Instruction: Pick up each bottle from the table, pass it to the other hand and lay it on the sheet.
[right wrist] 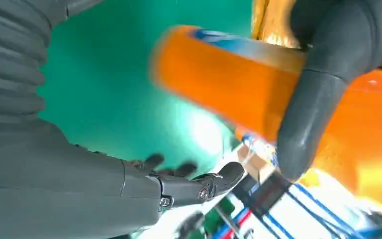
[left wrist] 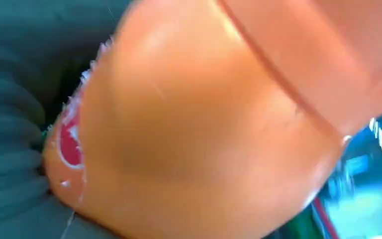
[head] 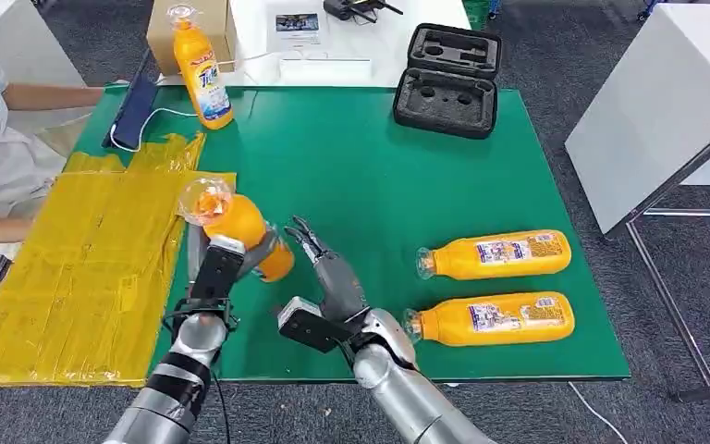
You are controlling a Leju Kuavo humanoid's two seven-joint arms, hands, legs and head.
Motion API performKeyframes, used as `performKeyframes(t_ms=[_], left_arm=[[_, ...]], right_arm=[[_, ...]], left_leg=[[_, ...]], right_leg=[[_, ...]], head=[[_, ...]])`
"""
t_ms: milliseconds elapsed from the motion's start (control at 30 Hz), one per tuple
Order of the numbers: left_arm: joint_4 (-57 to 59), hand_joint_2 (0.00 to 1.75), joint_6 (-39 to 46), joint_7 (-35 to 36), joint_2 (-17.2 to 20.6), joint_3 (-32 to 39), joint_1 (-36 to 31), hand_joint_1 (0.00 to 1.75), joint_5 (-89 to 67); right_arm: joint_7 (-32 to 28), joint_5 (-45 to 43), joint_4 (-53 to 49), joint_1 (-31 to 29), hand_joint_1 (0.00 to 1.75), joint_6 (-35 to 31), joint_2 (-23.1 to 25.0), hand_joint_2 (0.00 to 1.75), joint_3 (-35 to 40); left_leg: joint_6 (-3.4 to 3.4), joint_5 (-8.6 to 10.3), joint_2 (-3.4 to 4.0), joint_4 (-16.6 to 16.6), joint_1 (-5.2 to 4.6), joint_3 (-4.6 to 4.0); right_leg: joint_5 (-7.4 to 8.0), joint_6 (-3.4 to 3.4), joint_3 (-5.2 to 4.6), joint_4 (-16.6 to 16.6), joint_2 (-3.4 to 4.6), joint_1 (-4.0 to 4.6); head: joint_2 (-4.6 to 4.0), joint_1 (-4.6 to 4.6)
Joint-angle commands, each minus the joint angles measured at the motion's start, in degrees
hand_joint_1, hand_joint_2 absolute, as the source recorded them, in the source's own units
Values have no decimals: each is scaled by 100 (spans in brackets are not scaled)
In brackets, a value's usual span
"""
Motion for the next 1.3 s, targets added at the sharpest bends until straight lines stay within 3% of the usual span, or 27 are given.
performKeyframes(t_ms=[33,100,133,167,200,233,333,367,400,433,467,533,633,667,700,800,867,900,933,967,1067,1100,1133,1167,1233,1267,1300], left_arm=[[619,175,529,184,386,215,-659,175,-735],[709,175,731,657,333,937,-714,175,-2508],[722,175,731,811,372,1274,-765,175,-3102],[677,175,731,1195,425,1617,-815,175,-4223],[771,175,731,1076,429,1748,-881,175,-4234],[875,175,731,922,448,1894,-949,175,-4212],[875,175,731,922,448,1894,-949,175,-4212],[672,175,731,1810,504,1867,-916,175,-5467],[739,175,731,2470,840,1377,-970,175,-5893],[1111,175,731,3609,1530,154,-1191,175,-5893],[1503,175,731,4006,1801,-459,-1423,175,-5893],[2293,175,731,3856,2092,-739,-1718,175,-5893],[2768,175,731,4313,2463,-1974,-1847,175,-5893],[2917,175,731,4557,2525,-2629,-1922,175,-5893],[3008,175,731,4712,2490,-3055,-1938,175,-5893],[2923,175,731,4613,2339,-3137,-1784,175,-5893],[2835,175,731,4711,2293,-3555,-1785,175,-5893],[2835,175,731,4711,2293,-3555,-1785,175,-5893],[2835,175,731,4711,2293,-3555,-1785,175,-5893],[2835,175,731,4711,2293,-3555,-1785,175,-5893],[2835,175,731,4711,2293,-3555,-1785,175,-5893],[2835,175,731,4711,2293,-3555,-1785,175,-5893],[2835,175,731,4711,2293,-3555,-1785,175,-5893],[2808,175,731,4670,2301,-3627,-1798,175,-5893],[2730,175,731,4459,2241,-3571,-1705,175,-5893],[2781,175,731,4356,2192,-3596,-1673,175,-5893],[2857,175,731,4346,2130,-3574,-1649,175,-5893]], right_arm=[[112,-144,-721,-107,0,258,-317,175,38],[54,-273,-955,-138,0,419,-405,175,138],[17,-286,-1135,-140,0,421,-457,175,190],[16,-319,-1333,-134,0,427,-505,175,236],[46,-338,-1434,-120,0,434,-524,175,240],[107,-349,-1530,-104,0,458,-543,175,249],[107,-349,-1530,-104,0,458,-543,175,249],[46,-317,-1556,-119,0,359,-569,175,301],[25,-46,-1645,-163,0,-54,-603,175,369],[25,60,-1769,-218,0,-176,-644,175,452],[74,44,-1929,-271,0,-195,-695,175,512],[127,6,-2258,-357,0,-215,-860,175,597],[157,-102,-2675,-352,0,-290,-1131,175,668],[155,-103,-2728,-379,0,-325,-1184,175,686],[162,-50,-2740,-448,0,-375,-1229,175,719],[176,3,-2727,-573,0,-400,-1298,175,817],[211,-14,-2705,-671,0,-447,-1274,175,901],[211,-14,-2705,-671,0,-447,-1274,175,901],[211,-14,-2705,-671,0,-447,-1274,175,901],[211,-14,-2705,-671,0,-447,-1274,175,901],[211,-14,-2705,-671,0,-447,-1274,175,901],[211,-14,-2705,-671,0,-447,-1274,175,901],[211,-14,-2705,-671,0,-447,-1274,175,901],[216,-16,-2694,-659,0,-463,-1277,175,920],[233,-35,-2642,-670,0,-496,-1299,175,963],[235,-60,-2591,-675,0,-517,-1301,175,976],[234,-70,-2557,-678,0,-525,-1300,175,983]], left_leg=[[-4,-37,-4,-5,0,94],[-4,-43,16,-6,-1,101],[-2,-22,22,-12,-1,61],[-4,-46,26,-3,1,104],[-3,-27,23,-13,-1,71],[-5,-47,27,-4,1,102],[-4,-34,19,-12,-1,87],[-6,-51,17,-2,0,113],[-5,-38,13,-8,0,95],[-7,-54,14,1,1,119],[-6,-39,18,-7,0,93],[-8,-38,8,-3,0,94],[-4,-18,23,-14,-4,63],[-8,-44,24,-4,-5,110],[-6,-32,11,-7,-4,91],[-4,-55,11,10,-3,123],[-1,-45,22,0,-7,105],[-3,-64,21,12,-4,133],[-2,-29,18,-10,-7,80],[-4,-56,19,3,-4,122],[-7,-67,20,11,-4,134],[-4,-36,22,-11,-9,88],[-7,-54,26,-1,-5,117],[-5,-32,20,-11,-6,81],[-9,-60,13,6,-3,125],[-4,-35,17,-8,-3,86],[-5,-50,18,-2,-2,112]], right_leg=[[-38,-5,100,-10,1,-1],[-36,-3,103,-10,18,-1],[-15,0,60,-13,18,-1],[-36,-3,104,-8,23,0],[-19,-2,70,-14,21,-1],[-37,-5,102,-8,27,0],[-28,-4,87,-14,16,-1],[-45,-6,115,-5,13,-1],[-35,-5,96,-10,7,-1],[-49,-7,119,-3,10,1],[-33,-6,90,-9,14,0],[-38,-9,95,0,7,0],[-15,-5,54,-8,13,-4],[-40,-8,102,1,16,-4],[-33,-6,84,-1,3,-3],[-56,-4,120,8,6,-4],[-41,-1,100,1,17,-8],[-59,-1,132,9,17,-6],[-26,-1,77,-6,13,-8],[-50,-3,124,0,17,-6],[-60,-9,135,10,23,-6],[-27,-4,88,-9,23,-7],[-44,-7,118,-2,27,-4],[-24,-5,80,-10,18,-4],[-56,-10,127,7,14,-2],[-29,-5,86,-8,17,-2],[-43,-7,112,-4,19,-2]], head=[[0,0],[0,0],[0,0],[0,2],[0,2],[0,2],[0,0],[0,0],[0,0],[0,2],[0,0],[0,2],[0,2],[0,2],[0,0],[0,2],[0,2],[0,2],[0,2],[0,2],[0,4],[0,2],[0,2],[0,2],[0,2],[0,4],[0,0]])
